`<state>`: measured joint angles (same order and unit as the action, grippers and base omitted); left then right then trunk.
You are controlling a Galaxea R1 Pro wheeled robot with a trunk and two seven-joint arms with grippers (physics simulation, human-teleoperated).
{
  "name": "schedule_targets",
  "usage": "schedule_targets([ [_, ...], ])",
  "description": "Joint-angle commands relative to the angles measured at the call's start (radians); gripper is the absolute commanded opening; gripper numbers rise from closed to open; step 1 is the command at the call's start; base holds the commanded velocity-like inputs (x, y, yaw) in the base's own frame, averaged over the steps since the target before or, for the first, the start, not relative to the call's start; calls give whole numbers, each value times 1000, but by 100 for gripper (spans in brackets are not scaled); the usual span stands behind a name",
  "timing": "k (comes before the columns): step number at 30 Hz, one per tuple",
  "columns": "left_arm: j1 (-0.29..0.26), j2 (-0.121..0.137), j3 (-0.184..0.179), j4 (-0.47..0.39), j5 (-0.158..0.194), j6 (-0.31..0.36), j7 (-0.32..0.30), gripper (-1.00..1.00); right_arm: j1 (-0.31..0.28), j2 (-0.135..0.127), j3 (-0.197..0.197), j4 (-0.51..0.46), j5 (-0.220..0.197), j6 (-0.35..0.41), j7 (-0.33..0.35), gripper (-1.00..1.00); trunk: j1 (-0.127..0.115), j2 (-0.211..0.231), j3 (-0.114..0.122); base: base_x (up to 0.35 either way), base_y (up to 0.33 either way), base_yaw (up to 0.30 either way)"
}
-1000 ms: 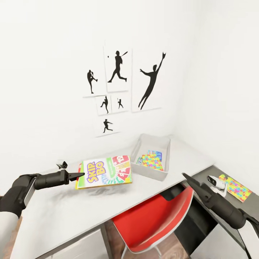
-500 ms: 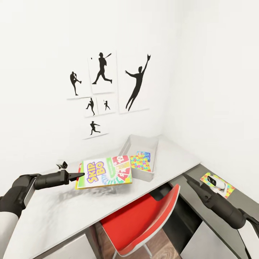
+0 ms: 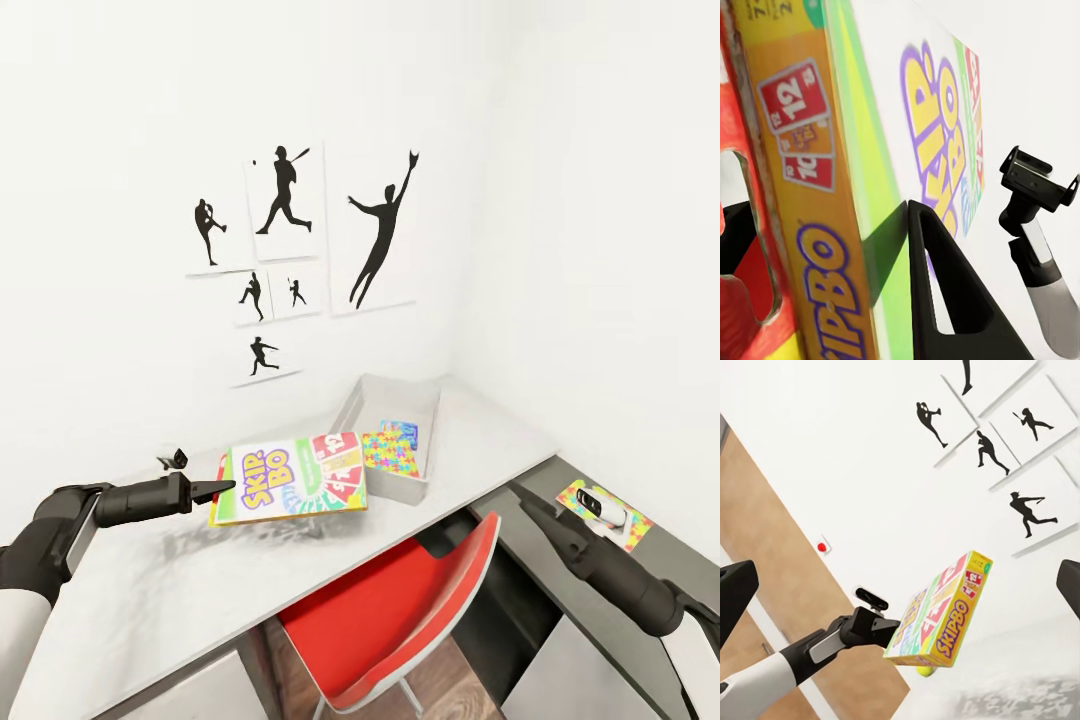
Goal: Put all the toys in the child's room - the three board games (two on the bed and one on the table), the two jigsaw puzzles on the table, and the tennis ball on the table - inside the toy box on the table in the child's room.
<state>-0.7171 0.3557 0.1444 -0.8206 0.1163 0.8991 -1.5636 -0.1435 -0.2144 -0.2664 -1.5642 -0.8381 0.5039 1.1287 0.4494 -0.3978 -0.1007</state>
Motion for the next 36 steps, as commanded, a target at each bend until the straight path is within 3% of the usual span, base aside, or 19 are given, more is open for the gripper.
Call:
schedule_targets([
  [1, -1, 0, 0, 0, 0, 11, -4, -100, -1, 0, -1, 0, -6, 9, 1, 100, 1, -2, -2, 0, 0, 0],
  [14, -1, 0, 0, 0, 2, 11, -4, -100, -1, 0, -9, 1, -6, 10, 0, 100, 1, -2, 1, 7, -20, -24],
  [26, -1, 0, 0, 0, 1, 12, -5, -100, -1, 0, -9, 0, -6, 9, 0, 100, 1, -2, 12, 199, -109, -121],
  [36, 1, 0, 1, 0, 0, 18, -4, -100, -1, 1, -10, 0, -6, 8, 0, 100, 1, -2, 13, 38, -68, 3],
])
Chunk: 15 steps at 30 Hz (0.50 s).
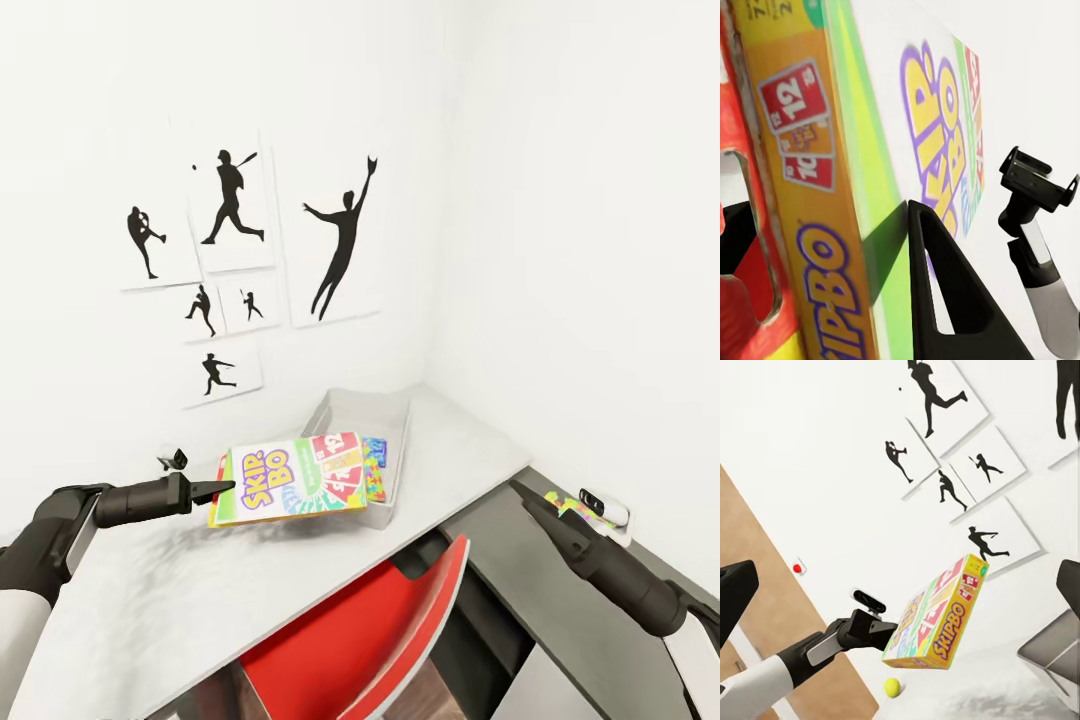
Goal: Put all the toys in the child's room - the three board games (two on the bed and one on the table), the two jigsaw puzzles on the table, and the tennis ball on the table - inside the toy box on the table in the child's room.
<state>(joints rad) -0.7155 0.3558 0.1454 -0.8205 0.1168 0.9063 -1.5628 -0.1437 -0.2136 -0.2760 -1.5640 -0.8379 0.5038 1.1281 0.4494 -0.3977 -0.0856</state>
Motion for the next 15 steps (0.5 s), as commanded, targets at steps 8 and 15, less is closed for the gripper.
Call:
schedule_targets([
  [8, -1, 0, -1, 0, 0, 11, -3, -100, -1, 0, 0, -1, -6, 9, 1, 100, 1, -2, -2, 69, -186, 222],
  [15, -1, 0, 0, 0, 0, 11, -3, -100, -1, 0, 0, -1, -6, 9, 1, 100, 1, -2, -2, 151, -69, 85],
])
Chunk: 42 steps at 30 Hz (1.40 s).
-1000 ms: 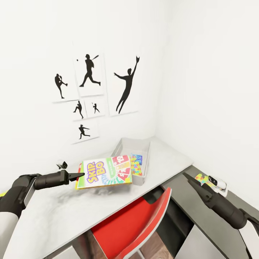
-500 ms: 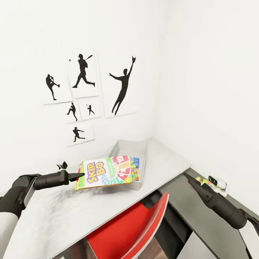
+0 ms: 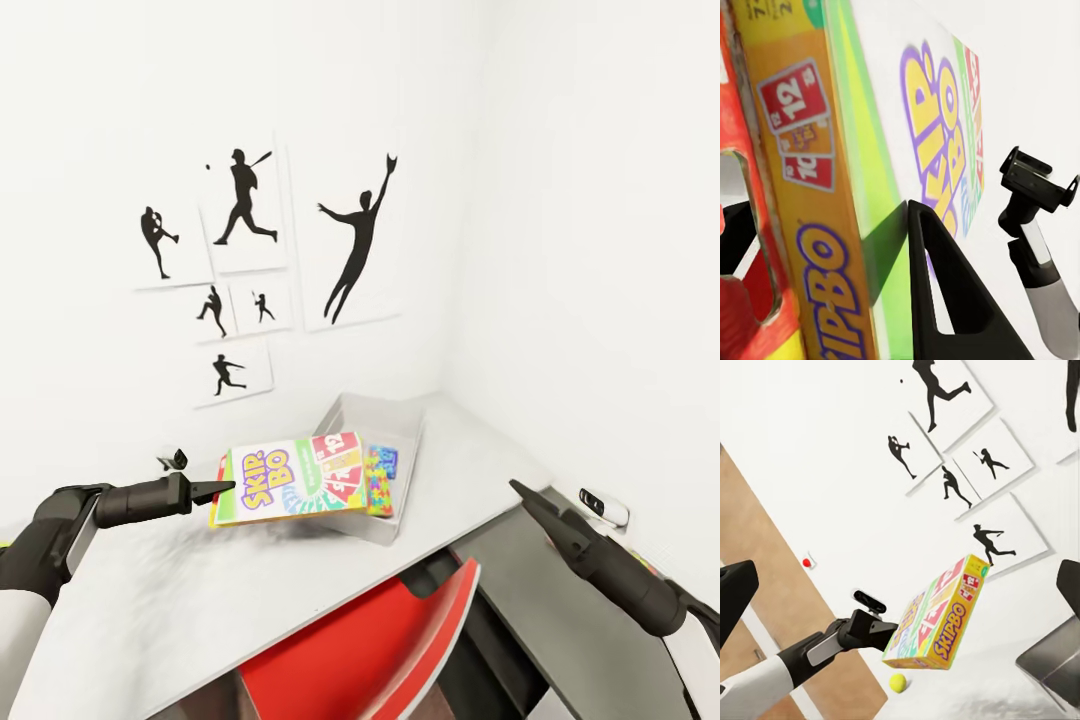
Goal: Put all the toys in the child's room - the three board games (two on the bed and one on the table), the two jigsaw puzzles on the table, and the tennis ball on the table - inside the toy box on the table in the child's room.
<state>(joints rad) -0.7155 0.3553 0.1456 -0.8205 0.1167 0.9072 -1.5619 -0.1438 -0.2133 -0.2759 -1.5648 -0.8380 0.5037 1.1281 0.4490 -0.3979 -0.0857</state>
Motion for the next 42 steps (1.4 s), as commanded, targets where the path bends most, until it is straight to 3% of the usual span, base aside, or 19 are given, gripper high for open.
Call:
schedule_targets([
  [1, -1, 0, 0, 0, 0, 10, -4, -100, -1, 0, 0, 0, -6, 9, 1, 100, 1, -2, -2, 196, -136, 19],
  [25, 0, -1, 0, 1, 0, 10, -4, -100, -1, -1, 0, 0, -5, 9, 1, 100, 1, -2, -1, 130, -65, 121],
  [42, 1, 0, 0, 1, 0, 10, -4, -100, -1, -1, 0, 1, -5, 9, 1, 100, 1, -2, -1, 115, -26, 21],
])
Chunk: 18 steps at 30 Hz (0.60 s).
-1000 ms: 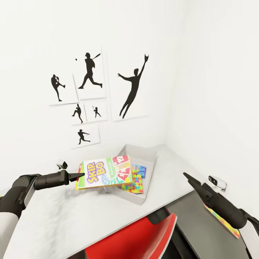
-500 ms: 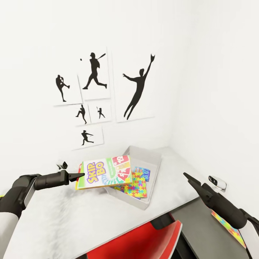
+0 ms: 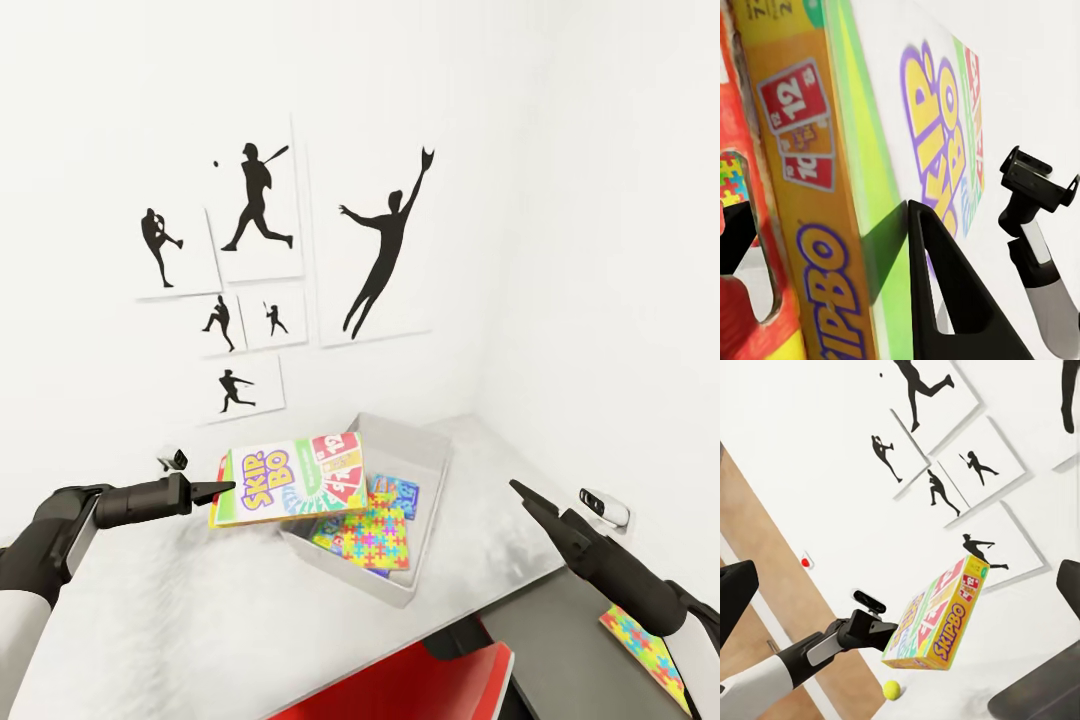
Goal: Put all the toys in the child's room - the three board games (two on the bed and one on the table), the two jigsaw puzzles on the table, and the tennis ball on the table - inside the toy box on the table in the child's room.
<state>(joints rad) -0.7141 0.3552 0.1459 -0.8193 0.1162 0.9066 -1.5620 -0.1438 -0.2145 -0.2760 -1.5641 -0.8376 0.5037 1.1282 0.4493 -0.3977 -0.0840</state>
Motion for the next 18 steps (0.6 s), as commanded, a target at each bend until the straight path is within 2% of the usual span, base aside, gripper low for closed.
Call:
schedule_targets([
  [1, -1, 0, 0, 0, 0, 11, -4, -100, -1, 0, 0, 0, -6, 9, 1, 100, 1, -2, -2, 56, -43, 18],
  [13, -1, 0, 0, 0, 0, 12, -4, -100, 0, 0, 0, 0, -5, 9, 1, 100, 1, -2, -2, 30, -34, 3],
  [18, -1, 0, 12, 0, 0, 11, -4, -100, -1, 0, -1, 0, -5, 9, 1, 100, 1, -2, -2, 5, -7, 0],
])
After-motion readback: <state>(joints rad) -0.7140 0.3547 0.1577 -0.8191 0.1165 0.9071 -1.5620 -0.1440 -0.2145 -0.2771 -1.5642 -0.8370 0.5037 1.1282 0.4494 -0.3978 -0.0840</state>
